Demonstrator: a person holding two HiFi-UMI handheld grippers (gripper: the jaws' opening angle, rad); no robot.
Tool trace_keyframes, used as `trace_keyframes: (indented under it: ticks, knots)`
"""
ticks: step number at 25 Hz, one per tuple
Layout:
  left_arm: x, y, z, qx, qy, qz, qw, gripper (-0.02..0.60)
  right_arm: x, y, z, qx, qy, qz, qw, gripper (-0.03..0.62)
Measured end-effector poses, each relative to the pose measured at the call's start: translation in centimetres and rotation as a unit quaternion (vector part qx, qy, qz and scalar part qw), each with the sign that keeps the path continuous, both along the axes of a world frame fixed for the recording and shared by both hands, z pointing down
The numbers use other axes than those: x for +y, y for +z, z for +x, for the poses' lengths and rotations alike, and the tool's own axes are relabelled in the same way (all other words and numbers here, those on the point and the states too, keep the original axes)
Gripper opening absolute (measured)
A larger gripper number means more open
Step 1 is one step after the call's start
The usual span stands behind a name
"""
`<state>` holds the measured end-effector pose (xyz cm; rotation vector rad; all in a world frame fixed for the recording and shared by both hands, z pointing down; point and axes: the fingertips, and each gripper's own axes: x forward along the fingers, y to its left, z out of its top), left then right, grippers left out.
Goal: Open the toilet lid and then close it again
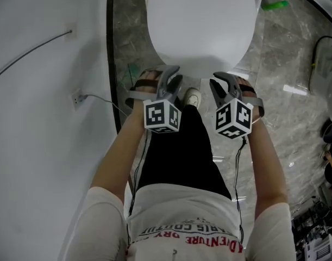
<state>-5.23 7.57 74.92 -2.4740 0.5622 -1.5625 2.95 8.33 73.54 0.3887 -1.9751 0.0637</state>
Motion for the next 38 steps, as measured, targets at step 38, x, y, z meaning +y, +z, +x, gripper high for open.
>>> trace_keyframes:
  ticks: [38]
  knots:
    - [-8.5, -59.0, -1.6, 0.433, -0.220, 0.140, 0.8630, 0.008, -8.3, -55.9, 1.4, -0.299, 0.332, 0.243, 0.861, 0.018]
